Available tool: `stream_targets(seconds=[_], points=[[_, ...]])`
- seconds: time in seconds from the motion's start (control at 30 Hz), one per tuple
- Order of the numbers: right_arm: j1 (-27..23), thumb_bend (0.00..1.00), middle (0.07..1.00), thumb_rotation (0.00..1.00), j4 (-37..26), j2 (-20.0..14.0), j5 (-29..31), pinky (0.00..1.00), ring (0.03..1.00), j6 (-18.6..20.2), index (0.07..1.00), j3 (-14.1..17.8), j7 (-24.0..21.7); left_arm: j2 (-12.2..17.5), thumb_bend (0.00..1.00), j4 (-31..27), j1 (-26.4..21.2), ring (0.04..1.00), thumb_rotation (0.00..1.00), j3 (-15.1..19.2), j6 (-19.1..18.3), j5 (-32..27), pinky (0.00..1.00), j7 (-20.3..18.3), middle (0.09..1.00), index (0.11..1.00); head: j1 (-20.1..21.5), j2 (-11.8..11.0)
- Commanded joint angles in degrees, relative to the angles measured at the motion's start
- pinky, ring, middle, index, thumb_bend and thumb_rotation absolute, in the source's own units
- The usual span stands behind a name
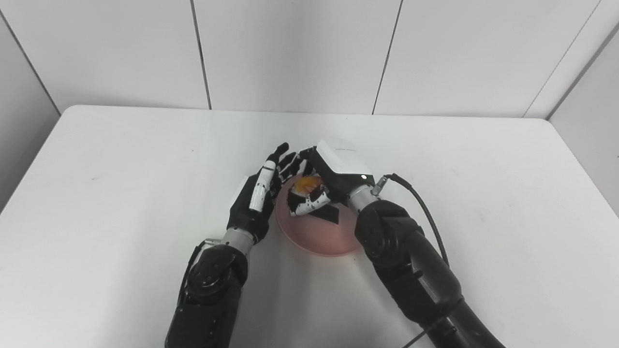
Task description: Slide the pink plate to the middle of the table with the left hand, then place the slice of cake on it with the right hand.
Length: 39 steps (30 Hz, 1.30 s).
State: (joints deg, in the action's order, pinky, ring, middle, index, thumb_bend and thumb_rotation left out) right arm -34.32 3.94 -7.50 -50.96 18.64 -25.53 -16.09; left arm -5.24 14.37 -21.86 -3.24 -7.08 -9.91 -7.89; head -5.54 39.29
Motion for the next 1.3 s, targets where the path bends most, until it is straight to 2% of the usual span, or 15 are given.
stream_targets(seconds=[0.0,0.3,0.53,0.6,0.63,0.67,0.7,0.77,0.8,0.87,0.9,0.97,1.03,1.17,1.27], points=[[-1.4,0.51,0.414,0.00,-1.2,-0.6,-0.2,0.27,0.349,-1.2,0.539,0.2,1.0,0.0,0.40,1.9,2.2,0.912,1.00,-0.2,-5.3,1.1,0.90,1.3,0.922,0.920,0.0,0.2],[0.8,0.52,0.416,0.00,-4.0,-2.2,-1.7,0.26,0.356,-0.4,0.541,-0.8,-0.7,0.0,0.40,0.6,2.5,0.902,1.00,0.1,-6.2,1.0,0.89,1.4,0.915,0.910,0.7,1.0],[1.9,0.53,0.477,0.00,-6.8,-4.0,-4.9,0.23,0.314,1.4,0.490,-2.3,-6.4,0.0,0.40,-0.2,2.8,0.905,1.00,0.0,-6.8,1.1,0.87,1.4,0.919,0.908,0.8,1.1],[2.1,0.52,0.449,0.01,-7.4,-4.2,-6.1,0.28,0.381,1.7,0.527,-2.8,-7.5,0.0,0.39,-0.2,2.8,0.909,1.00,0.2,-6.8,0.9,0.87,1.3,0.921,0.907,0.8,1.1],[2.2,0.55,0.477,0.10,-7.7,-4.2,-6.5,0.30,0.411,1.8,0.574,-2.8,-7.9,-0.1,0.39,-0.3,2.8,0.909,1.00,0.3,-6.9,0.7,0.87,1.3,0.921,0.906,0.8,1.1],[2.2,0.64,0.578,0.38,-8.0,-4.2,-6.8,0.34,0.470,1.9,0.691,-2.7,-8.3,-0.2,0.39,-0.5,2.9,0.907,1.00,0.5,-6.9,0.3,0.86,1.2,0.921,0.907,0.8,1.1],[2.2,0.65,0.589,0.41,-8.2,-4.1,-6.9,0.34,0.476,2.0,0.704,-2.5,-8.7,-0.4,0.38,-0.5,2.9,0.907,1.00,0.7,-7.0,0.1,0.86,1.2,0.921,0.908,0.8,1.1],[2.2,0.70,0.644,0.66,-8.5,-4.1,-6.8,0.36,0.507,1.9,0.781,-1.9,-9.4,-0.5,0.38,-0.5,2.9,0.908,1.00,0.9,-7.0,0.0,0.86,1.3,0.922,0.915,0.8,1.1],[2.2,0.70,0.653,0.71,-8.9,-4.3,-6.5,0.36,0.511,1.8,0.795,-1.6,-9.9,-0.5,0.38,-0.6,2.8,0.908,1.00,0.9,-7.2,0.1,0.86,1.5,0.922,0.916,1.2,1.1],[2.2,0.76,0.682,0.92,-9.5,-4.6,-5.7,0.38,0.556,1.7,0.860,-1.1,-11.1,-0.5,0.37,-0.6,2.8,0.905,1.00,0.8,-7.3,0.2,0.86,1.5,0.916,0.914,1.3,1.0],[2.3,0.82,0.841,0.97,-9.8,-4.7,-5.3,0.50,0.721,1.7,0.949,-0.8,-11.8,-0.5,0.36,-0.6,2.8,0.908,1.00,0.8,-7.3,0.3,0.87,1.5,0.921,0.917,1.3,1.0],[2.5,0.85,0.966,1.00,-10.9,-4.8,-4.2,0.62,0.860,2.1,0.991,-0.1,-13.5,-0.3,0.36,-0.4,2.7,0.916,1.00,0.8,-6.9,0.4,0.87,1.2,0.930,0.919,1.3,1.0],[2.7,0.86,0.989,1.00,-11.9,-4.8,-2.9,0.71,0.922,2.1,0.998,0.6,-14.5,-0.2,0.36,-0.3,2.8,0.923,1.00,0.7,-6.6,0.3,0.88,1.0,0.937,0.920,1.3,0.9],[3.1,0.88,1.000,1.00,-13.0,-5.0,-1.2,0.81,0.984,0.9,1.000,1.6,-13.7,-0.1,0.37,-0.4,3.0,0.919,1.00,0.7,-6.3,0.3,0.88,0.9,0.932,0.910,1.5,1.0],[3.5,0.90,1.000,1.00,-13.4,-5.0,-0.2,0.81,0.986,-0.5,1.000,2.3,-11.6,0.0,0.38,-0.3,3.0,0.909,1.00,0.7,-6.5,0.1,0.88,0.7,0.924,0.904,1.6,0.8]])
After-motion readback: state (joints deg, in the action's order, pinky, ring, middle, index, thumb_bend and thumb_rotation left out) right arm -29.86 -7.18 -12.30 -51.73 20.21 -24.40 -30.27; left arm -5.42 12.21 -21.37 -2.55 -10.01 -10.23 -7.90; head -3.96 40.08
